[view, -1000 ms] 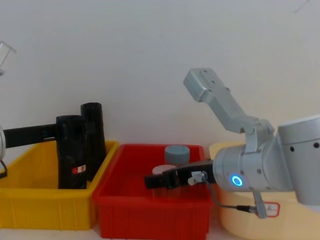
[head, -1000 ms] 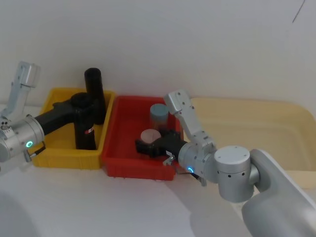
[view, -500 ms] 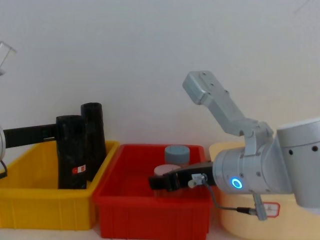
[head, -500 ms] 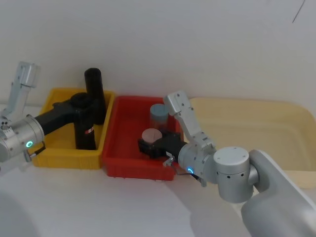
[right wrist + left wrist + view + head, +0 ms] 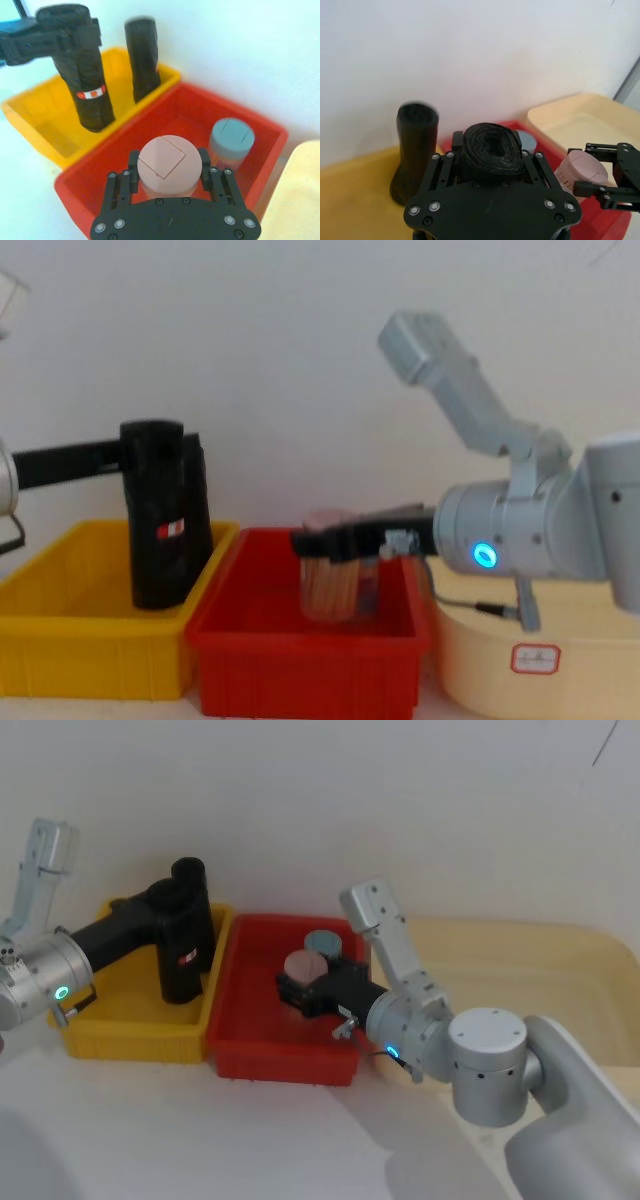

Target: Pick up the garbage bag with the one hand and transfer it to the other hand.

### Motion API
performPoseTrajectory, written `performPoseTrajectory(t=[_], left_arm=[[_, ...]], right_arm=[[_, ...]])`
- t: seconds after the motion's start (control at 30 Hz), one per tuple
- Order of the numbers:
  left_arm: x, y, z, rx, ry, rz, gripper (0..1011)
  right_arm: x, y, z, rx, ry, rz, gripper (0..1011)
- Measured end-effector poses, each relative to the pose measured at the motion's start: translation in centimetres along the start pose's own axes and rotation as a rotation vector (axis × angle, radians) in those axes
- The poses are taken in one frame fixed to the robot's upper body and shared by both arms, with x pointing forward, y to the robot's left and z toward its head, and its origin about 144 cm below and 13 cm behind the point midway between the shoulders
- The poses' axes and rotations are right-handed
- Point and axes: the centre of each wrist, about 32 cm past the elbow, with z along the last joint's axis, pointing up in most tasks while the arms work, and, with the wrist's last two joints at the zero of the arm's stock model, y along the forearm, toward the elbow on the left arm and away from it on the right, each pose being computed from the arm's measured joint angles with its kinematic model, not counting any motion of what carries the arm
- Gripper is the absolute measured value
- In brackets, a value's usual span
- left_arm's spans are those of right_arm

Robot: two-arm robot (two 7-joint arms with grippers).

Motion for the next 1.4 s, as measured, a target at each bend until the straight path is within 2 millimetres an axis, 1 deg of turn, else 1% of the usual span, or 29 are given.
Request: performPoseTrajectory(t=[0.03, 0.07, 0.1, 0.17, 0.2, 0.23, 0.3, 0.33, 0.37, 0.4, 0.43, 0.5, 0.53, 0.63, 0.73, 0.8, 0.83, 0.93, 0.97, 1.07, 1.1, 1.13, 1.17, 1.27, 1.3, 1.4], left_arm=[[-0.2, -0.1, 0.4, -0.014, -0.008, -0.007, 507], [-0.3, -0.2, 0.7, -0.028, -0.017, -0.013, 507], [-0.3, -0.2, 0.7, -0.028, -0.017, -0.013, 507], [-0.7, -0.5, 1.7, -0.061, -0.036, -0.033, 507], [-0.7, -0.5, 1.7, -0.061, -0.036, -0.033, 507], [-0.9, -0.8, 2.2, -0.077, -0.045, -0.044, 507], [-1.0, -1.0, 2.8, -0.096, -0.054, -0.058, 507], [-1.3, -1.4, 3.4, -0.116, -0.064, -0.076, 507], [-1.5, -1.8, 3.8, -0.132, -0.070, -0.092, 507], [-1.5, -1.8, 3.8, -0.132, -0.070, -0.092, 507], [-1.7, -2.3, 4.4, -0.150, -0.077, -0.111, 507], [-1.9, -2.8, 4.8, -0.166, -0.082, -0.132, 507], [-2.2, -3.4, 5.3, -0.181, -0.086, -0.153, 507], [-2.4, -4.2, 5.8, -0.198, -0.087, -0.180, 507], [-2.9, -5.9, 6.5, -0.226, -0.084, -0.233, 507], [-3.1, -6.6, 6.6, -0.233, -0.079, -0.255, 507], [-3.3, -7.4, 6.8, -0.240, -0.073, -0.276, 507], [-3.6, -8.5, 7.0, -0.248, -0.064, -0.305, 507], [-3.9, -9.5, 7.1, -0.254, -0.055, -0.330, 507], [-4.2, -10.7, 7.2, -0.258, -0.043, -0.360, 507], [-4.6, -11.7, 7.3, -0.263, -0.034, -0.387, 507], [-4.6, -11.7, 7.3, -0.263, -0.034, -0.387, 507], [-4.9, -13.0, 7.1, -0.260, -0.017, -0.418, 507], [-5.3, -14.3, 7.0, -0.259, 0.000, -0.450, 507], [-5.5, -15.3, 6.9, -0.256, 0.015, -0.470, 507], [-6.1, -17.3, 6.5, -0.247, 0.045, -0.517, 507]], right_arm=[[-0.1, -0.4, 0.4, 0.021, -0.004, -0.001, 664], [-0.1, -0.4, 0.4, 0.021, -0.004, -0.001, 664], [-0.1, -0.8, 0.7, 0.041, -0.007, -0.002, 664], [-0.1, -1.5, 1.3, 0.070, -0.013, -0.007, 664], [-0.1, -1.8, 1.6, 0.084, -0.017, -0.010, 664], [-0.1, -1.9, 1.7, 0.090, -0.018, -0.013, 663], [0.0, -2.8, 2.3, 0.122, -0.023, -0.029, 664], [0.0, -3.3, 2.7, 0.142, -0.027, -0.041, 664], [0.0, -3.3, 2.7, 0.142, -0.027, -0.041, 664], [0.1, -3.9, 3.1, 0.160, -0.031, -0.056, 664], [0.1, -4.1, 3.2, 0.168, -0.033, -0.063, 664], [0.3, -4.9, 3.6, 0.190, -0.038, -0.086, 664], [0.4, -5.2, 3.7, 0.197, -0.040, -0.097, 664], [0.6, -6.2, 4.1, 0.221, -0.046, -0.135, 663], [1.0, -7.2, 4.4, 0.240, -0.049, -0.176, 663], [1.3, -7.8, 4.4, 0.246, -0.048, -0.206, 663], [1.4, -8.1, 4.5, 0.250, -0.049, -0.217, 664], [1.8, -8.9, 4.4, 0.255, -0.047, -0.260, 664], [1.9, -9.1, 4.4, 0.254, -0.046, -0.272, 663], [2.5, -9.9, 4.2, 0.254, -0.041, -0.320, 664], [2.6, -10.0, 4.1, 0.253, -0.039, -0.329, 664], [2.7, -10.2, 4.0, 0.252, -0.038, -0.341, 664], [3.0, -10.6, 3.8, 0.248, -0.033, -0.365, 664], [3.4, -11.0, 3.5, 0.241, -0.027, -0.398, 663], [3.8, -11.3, 3.3, 0.235, -0.021, -0.422, 664], [4.6, -12.0, 2.6, 0.218, -0.005, -0.480, 664]])
